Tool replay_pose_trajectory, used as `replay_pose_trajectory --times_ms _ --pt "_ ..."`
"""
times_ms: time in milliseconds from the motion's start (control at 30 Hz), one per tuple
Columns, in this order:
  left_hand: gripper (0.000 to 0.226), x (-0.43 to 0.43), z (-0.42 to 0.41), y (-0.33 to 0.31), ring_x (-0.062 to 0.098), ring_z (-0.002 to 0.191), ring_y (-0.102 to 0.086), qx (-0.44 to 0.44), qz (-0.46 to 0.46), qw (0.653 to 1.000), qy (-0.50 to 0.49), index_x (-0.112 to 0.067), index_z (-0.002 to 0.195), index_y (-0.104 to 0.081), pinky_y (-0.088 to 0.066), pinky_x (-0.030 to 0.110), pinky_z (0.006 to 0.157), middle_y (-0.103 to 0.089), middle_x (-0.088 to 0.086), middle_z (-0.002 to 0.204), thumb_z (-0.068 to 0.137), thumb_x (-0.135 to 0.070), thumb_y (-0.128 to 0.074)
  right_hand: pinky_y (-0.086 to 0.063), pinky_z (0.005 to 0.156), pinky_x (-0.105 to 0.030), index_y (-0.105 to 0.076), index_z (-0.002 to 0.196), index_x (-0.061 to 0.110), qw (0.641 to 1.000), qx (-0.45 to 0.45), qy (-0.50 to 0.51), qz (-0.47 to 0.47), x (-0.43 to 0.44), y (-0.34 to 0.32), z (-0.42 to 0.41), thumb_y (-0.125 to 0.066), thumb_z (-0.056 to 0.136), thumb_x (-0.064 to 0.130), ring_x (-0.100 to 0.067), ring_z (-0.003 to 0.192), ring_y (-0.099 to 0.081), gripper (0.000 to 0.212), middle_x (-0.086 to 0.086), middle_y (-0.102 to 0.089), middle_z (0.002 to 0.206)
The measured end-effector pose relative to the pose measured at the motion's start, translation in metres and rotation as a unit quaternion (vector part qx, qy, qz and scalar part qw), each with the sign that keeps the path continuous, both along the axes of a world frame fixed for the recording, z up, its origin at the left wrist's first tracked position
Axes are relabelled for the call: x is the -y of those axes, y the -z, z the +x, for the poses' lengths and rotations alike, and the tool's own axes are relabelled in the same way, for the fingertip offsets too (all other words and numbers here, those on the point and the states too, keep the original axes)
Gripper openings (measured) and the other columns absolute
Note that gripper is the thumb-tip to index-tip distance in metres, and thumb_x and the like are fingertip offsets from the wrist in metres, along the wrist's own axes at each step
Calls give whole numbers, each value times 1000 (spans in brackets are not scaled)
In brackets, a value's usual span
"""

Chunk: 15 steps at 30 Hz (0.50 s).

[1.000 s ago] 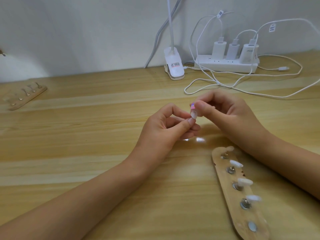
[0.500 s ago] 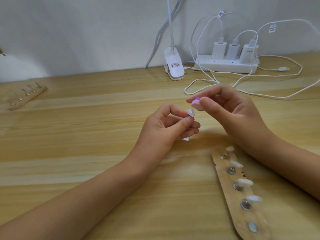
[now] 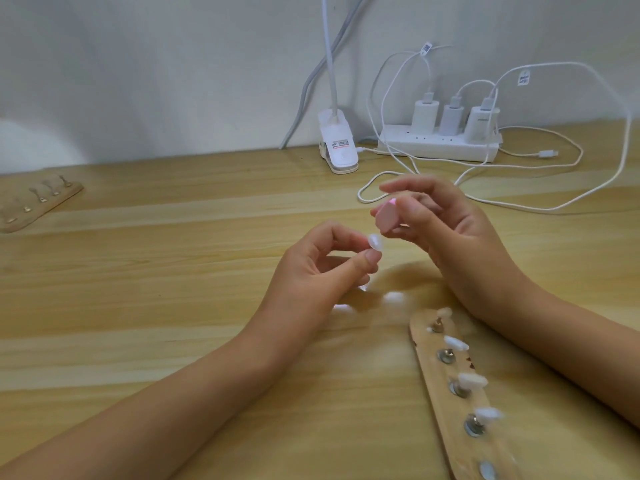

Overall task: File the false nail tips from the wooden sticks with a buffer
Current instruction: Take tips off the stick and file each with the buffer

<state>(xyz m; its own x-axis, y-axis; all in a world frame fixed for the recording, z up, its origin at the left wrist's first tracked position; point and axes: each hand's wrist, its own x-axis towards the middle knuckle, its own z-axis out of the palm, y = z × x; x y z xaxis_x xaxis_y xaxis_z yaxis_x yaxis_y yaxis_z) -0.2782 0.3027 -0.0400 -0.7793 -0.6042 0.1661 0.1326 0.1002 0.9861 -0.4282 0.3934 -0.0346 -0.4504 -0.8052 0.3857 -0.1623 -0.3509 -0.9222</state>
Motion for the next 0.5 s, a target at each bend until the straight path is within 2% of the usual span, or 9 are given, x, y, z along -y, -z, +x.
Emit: replay_pose_trajectory --times_ms 100,233,400,500 --pt "9 3 -1 1 7 74 -65 -5 -2 1000 -15 -20 86 -66 -55 20 74 -64 -10 84 85 -12 -71 -55 78 -23 -66 100 9 1000 21 -5 -16 -1 0 0 -55 91 27 -12 88 -66 23 -13 -67 91" --pt "19 5 0 1 6 75 -68 10 2 1000 -28 -29 78 -68 -52 16 69 -71 -8 81 84 -11 -73 -56 70 -23 -63 97 -1 999 2 -1 -32 -3 0 4 -58 90 26 -9 81 -67 28 -4 -69 84" --pt "23 4 1 0 7 71 -68 11 20 999 -38 -31 73 -70 -50 15 60 -76 3 78 82 -10 -75 -57 75 -26 -67 97 7 998 -49 -5 -31 -4 1 10 -58 89 23 -10 76 -68 20 1 -70 81" --pt "12 4 1 0 7 75 -68 14 21 999 -40 -31 75 -71 -52 17 69 -75 1 79 77 -21 -77 -57 76 -25 -67 97 10 997 -39 34 -59 -5 -1 7 -57 89 22 -10 75 -67 17 -1 -71 81"
